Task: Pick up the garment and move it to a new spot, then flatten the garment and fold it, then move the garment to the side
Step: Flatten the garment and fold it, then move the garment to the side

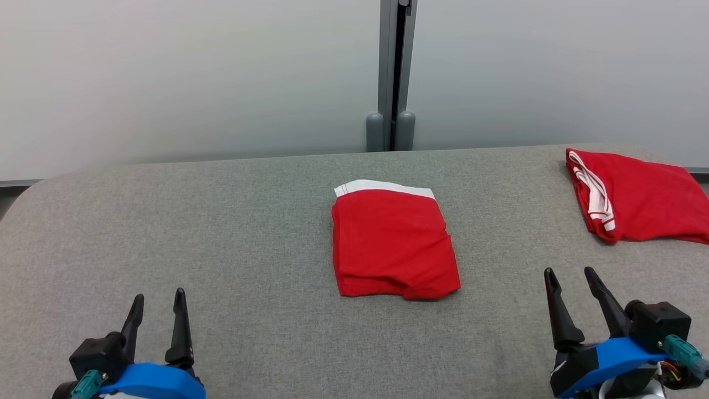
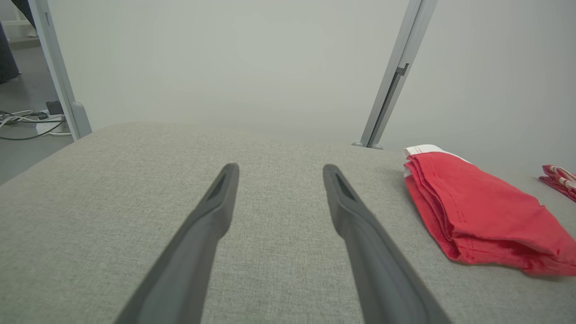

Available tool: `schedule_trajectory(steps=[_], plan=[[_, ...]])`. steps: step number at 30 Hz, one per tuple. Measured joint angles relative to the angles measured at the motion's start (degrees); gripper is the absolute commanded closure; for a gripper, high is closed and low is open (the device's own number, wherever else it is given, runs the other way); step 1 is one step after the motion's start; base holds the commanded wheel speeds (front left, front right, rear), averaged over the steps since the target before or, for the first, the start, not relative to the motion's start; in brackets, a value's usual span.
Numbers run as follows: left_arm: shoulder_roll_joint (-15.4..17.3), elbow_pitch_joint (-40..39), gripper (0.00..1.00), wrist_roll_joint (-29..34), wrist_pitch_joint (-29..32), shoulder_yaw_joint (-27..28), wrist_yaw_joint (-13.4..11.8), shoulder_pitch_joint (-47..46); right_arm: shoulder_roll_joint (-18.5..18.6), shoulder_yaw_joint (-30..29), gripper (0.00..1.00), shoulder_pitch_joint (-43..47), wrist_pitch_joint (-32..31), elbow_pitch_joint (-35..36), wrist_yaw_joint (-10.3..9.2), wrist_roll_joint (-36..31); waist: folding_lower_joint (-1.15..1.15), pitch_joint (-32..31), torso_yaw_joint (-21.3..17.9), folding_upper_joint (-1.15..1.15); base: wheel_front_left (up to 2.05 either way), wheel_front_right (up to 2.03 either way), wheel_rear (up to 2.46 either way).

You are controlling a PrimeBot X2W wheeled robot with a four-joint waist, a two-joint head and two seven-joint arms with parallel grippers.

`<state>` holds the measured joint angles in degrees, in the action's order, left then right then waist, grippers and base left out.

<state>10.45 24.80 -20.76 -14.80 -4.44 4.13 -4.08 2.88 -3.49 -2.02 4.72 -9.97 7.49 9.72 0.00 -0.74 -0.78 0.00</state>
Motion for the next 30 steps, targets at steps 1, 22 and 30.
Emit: schedule_trajectory(steps=[1, 22, 30], plan=[[-0.01, 0.08, 0.0, -0.03, 0.0, -0.02, -0.02, 0.19, 0.0, 0.04, 0.0, -0.01, 0.14, -0.14, -0.01, 0.0, 0.0, 0.0, 0.04, 0.0, 0.0, 0.0, 0.0], [0.15, -0.47, 0.0, -0.58, -0.03, -1.32, -0.04, 0.15, -0.01, 1.64, 0.0, -3.92, -2.77, -1.81, 0.0, 0.56, 0.0, 0.7, 1.69, 0.0, 0.0, 0.0, 0.0], [0.23, -2.1, 0.0, -0.25, -0.11, -1.87, 0.3, -2.47, 0.03, -0.64, 0.0, -18.63, -18.24, -11.0, -0.01, 0.3, 0.01, 3.91, 3.38, 0.0, 0.0, 0.0, 0.0]])
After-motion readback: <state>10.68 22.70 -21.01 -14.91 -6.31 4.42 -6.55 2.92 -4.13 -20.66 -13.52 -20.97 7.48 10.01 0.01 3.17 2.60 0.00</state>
